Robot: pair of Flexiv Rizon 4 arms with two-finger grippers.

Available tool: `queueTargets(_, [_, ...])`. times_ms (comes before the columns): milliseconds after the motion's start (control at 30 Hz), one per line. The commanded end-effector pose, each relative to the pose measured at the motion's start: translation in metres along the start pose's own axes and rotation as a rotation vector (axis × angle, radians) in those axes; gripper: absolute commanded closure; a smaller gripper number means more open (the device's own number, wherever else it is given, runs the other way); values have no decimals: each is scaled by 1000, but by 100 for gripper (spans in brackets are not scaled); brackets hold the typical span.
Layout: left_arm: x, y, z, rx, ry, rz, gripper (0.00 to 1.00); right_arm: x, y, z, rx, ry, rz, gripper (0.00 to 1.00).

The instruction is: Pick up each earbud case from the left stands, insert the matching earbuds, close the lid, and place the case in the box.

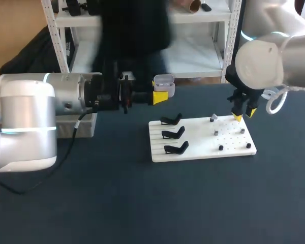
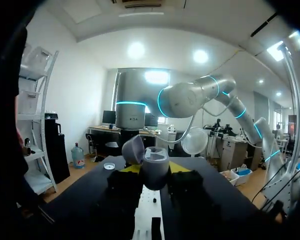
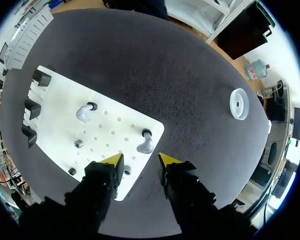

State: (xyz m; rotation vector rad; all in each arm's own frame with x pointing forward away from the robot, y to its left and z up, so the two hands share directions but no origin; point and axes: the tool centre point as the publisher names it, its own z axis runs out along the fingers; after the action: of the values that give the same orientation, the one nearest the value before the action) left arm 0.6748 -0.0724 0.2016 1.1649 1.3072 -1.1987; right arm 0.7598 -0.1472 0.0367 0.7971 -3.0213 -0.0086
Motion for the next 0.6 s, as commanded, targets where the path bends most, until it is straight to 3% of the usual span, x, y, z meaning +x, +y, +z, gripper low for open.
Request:
queueTargets(33, [0, 1, 0, 0, -2, 1, 100, -6, 0, 2, 0, 34, -2, 57])
queueTargets(600, [0, 1, 0, 0, -2, 1, 100, -9, -2, 8, 33, 21, 47, 62])
